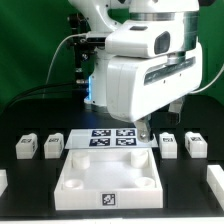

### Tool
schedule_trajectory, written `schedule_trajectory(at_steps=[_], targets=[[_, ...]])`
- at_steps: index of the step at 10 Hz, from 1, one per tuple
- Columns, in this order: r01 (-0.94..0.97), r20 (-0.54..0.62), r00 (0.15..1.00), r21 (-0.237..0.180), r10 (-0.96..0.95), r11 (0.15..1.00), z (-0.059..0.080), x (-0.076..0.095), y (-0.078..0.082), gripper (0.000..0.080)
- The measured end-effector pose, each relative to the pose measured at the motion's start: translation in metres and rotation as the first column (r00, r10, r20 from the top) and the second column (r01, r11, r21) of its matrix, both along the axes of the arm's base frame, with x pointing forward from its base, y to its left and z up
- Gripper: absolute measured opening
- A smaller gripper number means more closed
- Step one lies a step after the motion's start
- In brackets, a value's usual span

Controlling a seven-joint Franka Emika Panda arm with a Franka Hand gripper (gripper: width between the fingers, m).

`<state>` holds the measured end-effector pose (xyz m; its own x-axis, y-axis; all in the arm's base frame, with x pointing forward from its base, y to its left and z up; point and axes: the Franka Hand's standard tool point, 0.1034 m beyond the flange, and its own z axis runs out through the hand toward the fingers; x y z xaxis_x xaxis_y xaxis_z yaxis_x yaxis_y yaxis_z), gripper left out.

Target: Assemble one leg

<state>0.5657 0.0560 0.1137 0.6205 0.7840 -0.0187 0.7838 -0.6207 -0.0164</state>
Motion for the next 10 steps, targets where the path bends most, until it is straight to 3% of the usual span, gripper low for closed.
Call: schedule_trajectory(at_steps=[9,10], targets=[[-0.032,0.005,0.999,0.001,0.032,0.999,-0.001,-0.001,-0.001,0.0650],[-0.079,0.014,0.997,0.002,0.079,0.997,-0.009,-0.015,-0.008,0.0650]])
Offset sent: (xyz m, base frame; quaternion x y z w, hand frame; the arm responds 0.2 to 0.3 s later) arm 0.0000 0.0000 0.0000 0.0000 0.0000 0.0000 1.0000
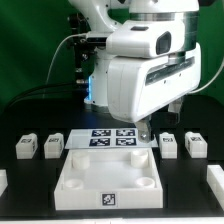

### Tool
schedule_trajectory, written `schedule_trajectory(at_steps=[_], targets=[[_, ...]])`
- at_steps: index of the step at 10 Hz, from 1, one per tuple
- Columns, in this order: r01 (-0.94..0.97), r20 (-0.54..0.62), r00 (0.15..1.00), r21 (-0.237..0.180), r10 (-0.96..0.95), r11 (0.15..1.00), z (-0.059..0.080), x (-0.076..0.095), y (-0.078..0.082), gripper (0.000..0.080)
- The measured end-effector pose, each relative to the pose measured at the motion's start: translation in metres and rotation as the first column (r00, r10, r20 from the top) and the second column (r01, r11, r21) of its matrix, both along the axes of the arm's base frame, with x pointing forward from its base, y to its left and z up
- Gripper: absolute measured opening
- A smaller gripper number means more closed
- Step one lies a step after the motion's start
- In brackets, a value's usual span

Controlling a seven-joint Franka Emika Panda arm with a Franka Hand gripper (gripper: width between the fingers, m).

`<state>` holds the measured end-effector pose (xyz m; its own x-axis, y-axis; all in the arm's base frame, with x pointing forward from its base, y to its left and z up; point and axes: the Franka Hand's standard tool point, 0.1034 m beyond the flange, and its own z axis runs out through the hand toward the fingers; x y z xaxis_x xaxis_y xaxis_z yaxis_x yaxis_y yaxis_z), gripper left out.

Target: Assemble one leg

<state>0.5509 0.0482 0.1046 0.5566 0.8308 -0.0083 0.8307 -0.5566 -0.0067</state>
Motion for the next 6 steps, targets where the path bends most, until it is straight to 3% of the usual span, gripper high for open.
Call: schedule_trajectory(at_steps=[2,4,6], targets=[[-0.279,0.005,0.960,0.004,0.279,0.960,-0.015,-0.041,-0.020,0.0650],[-0.456,-0.008,0.890,0.018,0.457,0.890,-0.038,-0.080,-0.045,0.0650],[-0.473,-0.004,0.881,0.029,0.473,0.881,-0.063,-0.110,-0.059,0.0650]])
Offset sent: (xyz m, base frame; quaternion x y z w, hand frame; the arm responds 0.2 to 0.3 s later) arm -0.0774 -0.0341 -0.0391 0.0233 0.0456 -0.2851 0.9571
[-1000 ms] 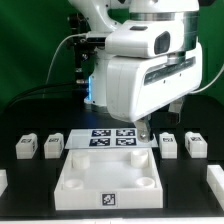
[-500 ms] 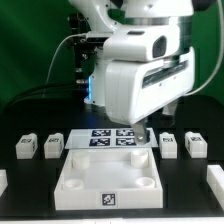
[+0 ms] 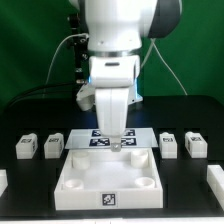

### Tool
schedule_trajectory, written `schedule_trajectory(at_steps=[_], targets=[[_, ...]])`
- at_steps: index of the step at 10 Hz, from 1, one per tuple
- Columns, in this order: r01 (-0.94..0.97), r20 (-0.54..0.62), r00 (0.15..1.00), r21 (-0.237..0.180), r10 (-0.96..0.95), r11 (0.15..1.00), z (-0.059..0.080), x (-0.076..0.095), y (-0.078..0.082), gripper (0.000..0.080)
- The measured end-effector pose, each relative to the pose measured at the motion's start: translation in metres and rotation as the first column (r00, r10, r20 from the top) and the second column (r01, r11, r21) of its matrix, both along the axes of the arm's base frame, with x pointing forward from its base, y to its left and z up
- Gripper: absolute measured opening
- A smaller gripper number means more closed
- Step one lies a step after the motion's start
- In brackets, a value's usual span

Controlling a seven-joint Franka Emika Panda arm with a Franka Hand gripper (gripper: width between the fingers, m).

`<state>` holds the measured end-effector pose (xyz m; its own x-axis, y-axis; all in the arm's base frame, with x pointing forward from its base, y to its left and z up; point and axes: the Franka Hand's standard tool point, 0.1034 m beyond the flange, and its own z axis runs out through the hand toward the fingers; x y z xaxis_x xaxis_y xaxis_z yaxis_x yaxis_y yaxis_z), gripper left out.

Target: Assemble one leg

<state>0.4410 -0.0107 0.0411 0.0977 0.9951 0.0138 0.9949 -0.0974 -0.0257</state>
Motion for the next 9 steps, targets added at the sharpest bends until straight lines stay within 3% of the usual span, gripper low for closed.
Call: schedule_trajectory(at_steps=[2,5,6,9], targets=[[0.016,0.022,1.000,0.009,-0.016,1.000,-0.019,-0.024,0.000,0.0650],[0.002,0.018,1.000,0.017,-0.002,1.000,-0.035,-0.020,-0.025,0.0650],[0.011,0.016,1.000,0.017,-0.011,1.000,-0.035,-0.021,-0.023,0.0650],[0.013,0.015,1.000,0.017,-0.013,1.000,-0.035,-0.021,-0.024,0.0239]])
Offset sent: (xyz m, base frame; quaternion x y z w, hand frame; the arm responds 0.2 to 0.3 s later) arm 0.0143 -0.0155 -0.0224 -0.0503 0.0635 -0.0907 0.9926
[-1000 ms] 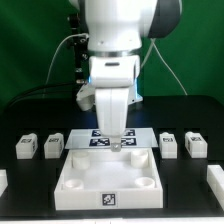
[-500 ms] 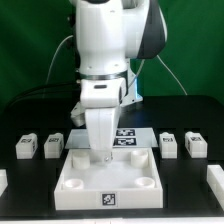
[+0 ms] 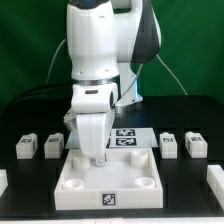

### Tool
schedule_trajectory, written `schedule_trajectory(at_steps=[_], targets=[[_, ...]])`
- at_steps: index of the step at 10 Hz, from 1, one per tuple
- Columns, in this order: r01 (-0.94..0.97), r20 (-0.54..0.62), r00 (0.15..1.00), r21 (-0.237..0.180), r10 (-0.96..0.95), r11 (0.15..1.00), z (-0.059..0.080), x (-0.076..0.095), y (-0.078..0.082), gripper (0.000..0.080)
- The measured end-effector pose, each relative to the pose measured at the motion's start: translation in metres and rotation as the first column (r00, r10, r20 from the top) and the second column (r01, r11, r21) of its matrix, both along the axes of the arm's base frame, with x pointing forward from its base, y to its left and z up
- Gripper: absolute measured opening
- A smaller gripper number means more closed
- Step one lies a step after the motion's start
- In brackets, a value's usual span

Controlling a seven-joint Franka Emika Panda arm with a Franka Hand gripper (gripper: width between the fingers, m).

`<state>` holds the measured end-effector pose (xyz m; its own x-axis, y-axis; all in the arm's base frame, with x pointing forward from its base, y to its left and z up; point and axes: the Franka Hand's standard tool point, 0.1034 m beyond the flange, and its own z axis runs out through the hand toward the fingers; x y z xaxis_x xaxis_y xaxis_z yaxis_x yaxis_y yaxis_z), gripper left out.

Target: Assemble one leg

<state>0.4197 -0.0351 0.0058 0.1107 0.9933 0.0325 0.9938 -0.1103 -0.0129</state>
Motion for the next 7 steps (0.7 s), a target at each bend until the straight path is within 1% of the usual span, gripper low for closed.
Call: schedule_trajectory(at_steps=[1,2,3,7], targets=[[0.000,0.000,1.000,0.000,0.000,1.000,-0.0001,-0.0001,0.0000,0.0239],[0.000,0.000,1.000,0.000,0.000,1.000,-0.0002,-0.0001,0.0000,0.0108],[0.001,0.002,1.000,0.000,-0.001,1.000,0.0001,0.0004,-0.0003,0.0059],[0.002,0.002,1.000,0.000,-0.002,1.000,0.0001,0.0004,-0.0005,0.0059]])
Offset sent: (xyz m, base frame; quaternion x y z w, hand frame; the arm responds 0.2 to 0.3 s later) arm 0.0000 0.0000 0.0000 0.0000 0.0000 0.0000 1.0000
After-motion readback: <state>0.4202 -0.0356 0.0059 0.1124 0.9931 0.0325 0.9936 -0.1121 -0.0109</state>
